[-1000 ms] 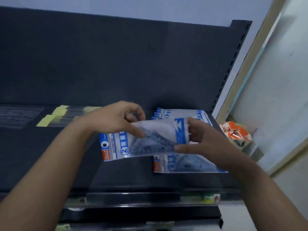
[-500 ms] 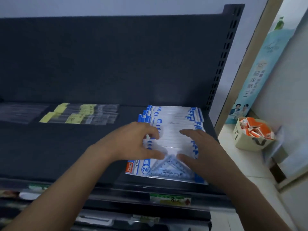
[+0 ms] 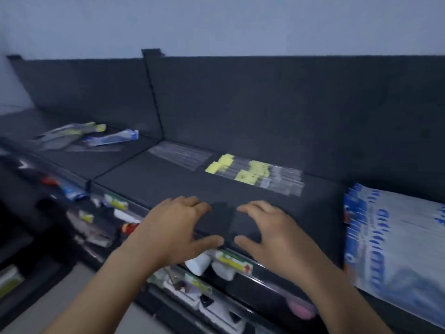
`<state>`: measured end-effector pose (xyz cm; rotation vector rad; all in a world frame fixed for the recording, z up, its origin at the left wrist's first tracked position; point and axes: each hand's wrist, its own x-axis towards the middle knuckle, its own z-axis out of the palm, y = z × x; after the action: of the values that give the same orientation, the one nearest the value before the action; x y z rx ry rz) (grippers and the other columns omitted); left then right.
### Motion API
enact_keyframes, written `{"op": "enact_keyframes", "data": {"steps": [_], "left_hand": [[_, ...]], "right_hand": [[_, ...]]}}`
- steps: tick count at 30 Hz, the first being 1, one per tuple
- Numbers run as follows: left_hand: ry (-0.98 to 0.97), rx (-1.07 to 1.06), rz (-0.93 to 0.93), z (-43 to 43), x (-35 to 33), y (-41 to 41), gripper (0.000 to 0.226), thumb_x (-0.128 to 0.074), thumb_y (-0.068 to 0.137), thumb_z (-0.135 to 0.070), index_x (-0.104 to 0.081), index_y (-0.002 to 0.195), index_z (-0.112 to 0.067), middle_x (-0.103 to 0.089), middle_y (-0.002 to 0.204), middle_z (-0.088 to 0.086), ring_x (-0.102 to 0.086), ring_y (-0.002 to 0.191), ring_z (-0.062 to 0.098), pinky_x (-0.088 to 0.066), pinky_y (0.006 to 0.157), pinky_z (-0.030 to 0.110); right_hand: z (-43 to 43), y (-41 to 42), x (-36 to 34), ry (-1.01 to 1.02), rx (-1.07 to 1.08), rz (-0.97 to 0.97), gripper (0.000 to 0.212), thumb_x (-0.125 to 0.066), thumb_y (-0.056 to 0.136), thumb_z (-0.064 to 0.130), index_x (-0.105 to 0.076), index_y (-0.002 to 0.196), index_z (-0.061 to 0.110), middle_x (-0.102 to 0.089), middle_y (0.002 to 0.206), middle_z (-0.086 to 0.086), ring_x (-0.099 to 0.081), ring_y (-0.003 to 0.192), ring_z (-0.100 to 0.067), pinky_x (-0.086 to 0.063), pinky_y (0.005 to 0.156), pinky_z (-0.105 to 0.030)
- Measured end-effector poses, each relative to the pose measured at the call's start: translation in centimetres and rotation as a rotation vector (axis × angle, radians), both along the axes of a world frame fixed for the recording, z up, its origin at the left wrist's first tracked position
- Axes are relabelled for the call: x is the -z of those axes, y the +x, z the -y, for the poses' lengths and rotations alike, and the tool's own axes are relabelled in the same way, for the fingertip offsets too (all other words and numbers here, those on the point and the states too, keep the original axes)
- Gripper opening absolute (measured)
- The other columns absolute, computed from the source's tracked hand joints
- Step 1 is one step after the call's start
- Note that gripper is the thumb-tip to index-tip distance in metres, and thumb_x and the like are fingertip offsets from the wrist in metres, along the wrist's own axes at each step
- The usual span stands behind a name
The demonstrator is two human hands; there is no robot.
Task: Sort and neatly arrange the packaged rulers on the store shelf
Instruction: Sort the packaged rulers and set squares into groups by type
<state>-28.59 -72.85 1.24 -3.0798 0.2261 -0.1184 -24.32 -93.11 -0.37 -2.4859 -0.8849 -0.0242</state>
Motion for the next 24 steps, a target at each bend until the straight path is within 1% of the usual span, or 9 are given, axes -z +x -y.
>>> {"op": "enact_keyframes", "data": {"steps": [4,6,9,12,14,17,20,24], "left_hand": [[0.011,-0.130,0.012,-10.7,0.3,-2.7,0.081,-0.027,0.078,-0.083,-0.036,0.142,-0.033,-0.047,0.139,-0.012,-0.046,0.123,0.012,-0.039,0.099,0.029],[0.034,-0.197,0.027,-16.3,0.4,-4.0,0.080,-0.027,0.078,-0.083,-0.039,0.140,-0.032,-0.048,0.138,-0.012,-0.048,0.122,0.013,-0.039,0.097,0.029],[0.063,-0.287,0.031,-24.3,0.5,-5.5,0.082,-0.028,0.079,-0.083,-0.037,0.142,-0.032,-0.047,0.140,-0.011,-0.047,0.125,0.013,-0.036,0.099,0.029],[0.084,-0.363,0.034,-31.2,0.3,-6.1,0.080,-0.028,0.078,-0.083,-0.041,0.137,-0.031,-0.051,0.135,-0.009,-0.048,0.123,0.016,-0.037,0.097,0.031],[0.074,-0.394,0.038,-35.1,0.2,-6.1,0.081,-0.029,0.078,-0.083,-0.041,0.137,-0.030,-0.051,0.135,-0.008,-0.047,0.124,0.016,-0.037,0.097,0.032],[0.068,-0.427,0.045,-40.1,0.7,-5.3,0.083,-0.027,0.077,-0.083,-0.040,0.138,-0.028,-0.048,0.139,-0.008,-0.046,0.126,0.016,-0.037,0.099,0.033],[0.059,-0.444,0.044,-44.2,1.7,-4.0,0.081,-0.028,0.080,-0.081,-0.039,0.139,-0.028,-0.048,0.139,-0.008,-0.046,0.124,0.017,-0.035,0.098,0.033],[0.062,-0.442,0.014,-49.4,3.6,-1.0,0.073,-0.028,0.084,-0.078,-0.039,0.138,-0.030,-0.051,0.135,-0.009,-0.048,0.122,0.016,-0.036,0.099,0.033]], "right_hand": [[-11.1,-0.5,0.6,0.006,-0.053,0.020,0.053,-0.052,0.092,0.047,-0.033,0.140,0.036,-0.033,0.141,0.019,-0.030,0.129,-0.008,-0.030,0.105,-0.027],[-17.0,-0.8,0.9,-0.040,-0.063,0.055,0.052,-0.050,0.092,0.048,-0.033,0.140,0.035,-0.031,0.145,0.015,-0.028,0.133,-0.010,-0.027,0.107,-0.030],[-24.9,-1.3,1.4,-0.123,-0.064,0.105,0.051,-0.050,0.091,0.047,-0.036,0.138,0.033,-0.031,0.147,0.010,-0.029,0.135,-0.014,-0.024,0.108,-0.032],[-31.0,-1.6,1.3,-0.135,-0.081,0.114,0.047,-0.051,0.090,0.046,-0.040,0.134,0.035,-0.036,0.143,0.012,-0.036,0.130,-0.013,-0.028,0.103,-0.029],[-34.5,-1.4,1.1,-0.140,-0.102,0.113,0.047,-0.050,0.091,0.045,-0.041,0.135,0.035,-0.037,0.143,0.011,-0.040,0.126,-0.012,-0.031,0.101,-0.028],[-39.5,-0.2,0.8,-0.168,-0.127,0.112,0.047,-0.048,0.093,0.043,-0.039,0.138,0.033,-0.037,0.145,0.009,-0.040,0.127,-0.014,-0.035,0.102,-0.029],[-44.5,1.8,1.1,-0.173,-0.148,0.107,0.044,-0.049,0.094,0.042,-0.042,0.135,0.030,-0.038,0.144,0.007,-0.041,0.127,-0.016,-0.037,0.101,-0.031],[-51.7,5.0,2.7,-0.102,-0.197,0.073,0.041,-0.049,0.094,0.037,-0.045,0.134,0.028,-0.044,0.138,0.007,-0.045,0.120,-0.019,-0.040,0.097,-0.033]]}}
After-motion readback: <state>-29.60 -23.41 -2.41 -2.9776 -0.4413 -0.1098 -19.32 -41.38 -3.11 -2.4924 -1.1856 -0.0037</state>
